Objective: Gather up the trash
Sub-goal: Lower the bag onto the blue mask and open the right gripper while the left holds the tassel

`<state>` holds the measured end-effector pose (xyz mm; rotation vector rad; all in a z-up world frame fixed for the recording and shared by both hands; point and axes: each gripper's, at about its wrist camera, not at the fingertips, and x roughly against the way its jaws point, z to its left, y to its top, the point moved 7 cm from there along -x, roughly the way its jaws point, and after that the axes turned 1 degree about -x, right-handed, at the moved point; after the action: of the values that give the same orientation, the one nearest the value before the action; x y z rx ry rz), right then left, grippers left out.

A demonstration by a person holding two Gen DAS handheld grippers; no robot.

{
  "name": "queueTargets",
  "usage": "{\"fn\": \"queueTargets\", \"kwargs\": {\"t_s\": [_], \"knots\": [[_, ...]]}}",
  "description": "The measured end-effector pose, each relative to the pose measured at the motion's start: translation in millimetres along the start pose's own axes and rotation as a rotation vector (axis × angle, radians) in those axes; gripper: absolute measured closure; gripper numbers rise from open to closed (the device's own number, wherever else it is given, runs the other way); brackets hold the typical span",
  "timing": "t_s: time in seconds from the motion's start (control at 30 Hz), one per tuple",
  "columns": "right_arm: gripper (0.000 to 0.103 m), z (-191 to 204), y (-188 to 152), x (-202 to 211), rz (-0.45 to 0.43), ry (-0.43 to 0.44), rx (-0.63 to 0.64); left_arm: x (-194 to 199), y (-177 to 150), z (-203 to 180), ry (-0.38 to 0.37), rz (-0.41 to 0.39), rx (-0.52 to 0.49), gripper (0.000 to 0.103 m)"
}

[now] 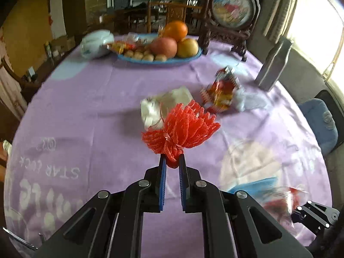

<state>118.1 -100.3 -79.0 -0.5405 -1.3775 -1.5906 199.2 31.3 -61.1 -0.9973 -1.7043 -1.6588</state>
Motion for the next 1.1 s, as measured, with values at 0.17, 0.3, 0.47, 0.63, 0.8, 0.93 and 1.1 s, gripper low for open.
{"fn": "queueTargets", "kwargs": {"t_s": [0.17, 0.3, 0.47, 0.63, 0.8, 0.93, 1.1], "knots": [[0.039, -24.2, -12.9, 6.7, 0.007, -0.056, -0.067, -22.9, -14.4, 3.6, 0.001, 0.050, -0.002, 0.091], [0.025, -51.6, -22.3, 26.9, -0.020, -0.117, -0.109, -32.8, -20.5, -1.8, -0.012, 0.076, -0.032, 0.090], [0.025, -91.2, -31.7, 50.2, -0.073, -0.153, -0.209, -30.0, -23.2, -13.1, -0.027, 0.067, -0.067, 0.090], [0.025, -83.2, -11.5, 62.4, -0.159, -0.159, -0.184, -30.6, -26.1, -21.1, -0.032, 0.063, -0.089, 0.090], [0.025, -41.5, 20.8, 40.4, -0.150, -0.167, 0.010, -33.4, -26.5, -17.3, -0.034, 0.073, -0.076, 0.090], [0.025, -32.7, 27.9, -8.4, -0.009, -0.224, 0.111, -36.4, -27.1, -14.3, -0.041, 0.092, -0.066, 0.090], [0.026, -44.5, 26.4, -49.6, 0.114, -0.233, 0.118, -37.7, -27.1, -13.0, -0.039, 0.099, -0.057, 0.090]]}}
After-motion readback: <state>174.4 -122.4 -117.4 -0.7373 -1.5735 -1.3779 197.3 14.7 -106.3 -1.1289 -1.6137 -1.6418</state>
